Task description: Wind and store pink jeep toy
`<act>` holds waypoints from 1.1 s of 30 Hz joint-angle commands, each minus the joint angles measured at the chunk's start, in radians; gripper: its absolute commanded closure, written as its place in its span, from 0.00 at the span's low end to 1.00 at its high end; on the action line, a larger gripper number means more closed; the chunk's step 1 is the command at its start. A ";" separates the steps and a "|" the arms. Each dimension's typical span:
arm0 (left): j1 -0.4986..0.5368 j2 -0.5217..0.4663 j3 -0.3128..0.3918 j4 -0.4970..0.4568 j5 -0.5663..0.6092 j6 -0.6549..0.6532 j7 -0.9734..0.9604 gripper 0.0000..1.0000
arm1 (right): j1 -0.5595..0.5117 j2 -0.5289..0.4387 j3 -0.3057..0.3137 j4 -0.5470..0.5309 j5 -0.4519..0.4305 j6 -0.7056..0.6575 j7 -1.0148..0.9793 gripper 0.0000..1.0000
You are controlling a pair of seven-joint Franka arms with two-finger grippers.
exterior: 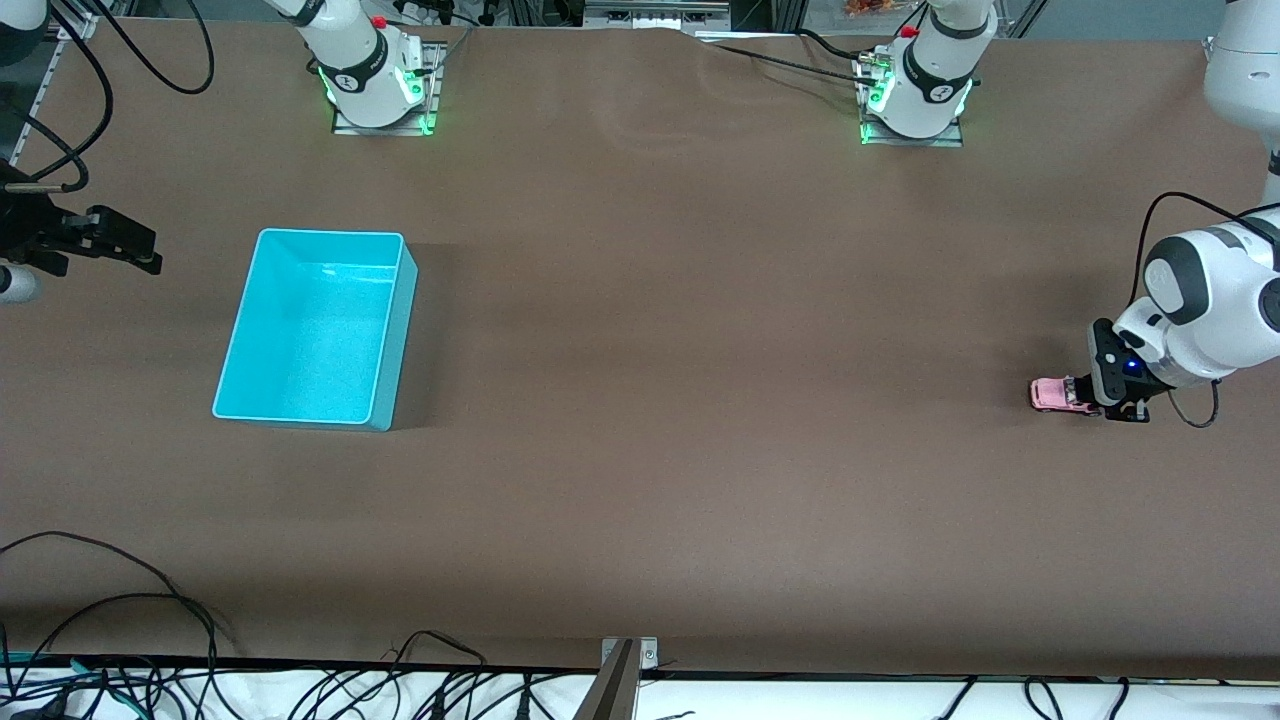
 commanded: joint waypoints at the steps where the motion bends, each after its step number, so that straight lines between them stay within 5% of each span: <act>1: 0.022 0.043 -0.003 -0.001 -0.012 -0.042 0.023 0.07 | -0.004 0.005 -0.001 0.026 0.008 -0.018 -0.001 0.00; 2: 0.023 0.043 -0.006 0.004 -0.012 -0.042 0.023 0.00 | -0.004 0.005 -0.001 0.026 0.008 -0.018 -0.001 0.00; 33: 0.006 0.013 -0.101 0.323 -0.073 -0.511 -0.068 0.00 | -0.004 0.005 -0.001 0.026 0.008 -0.018 -0.001 0.00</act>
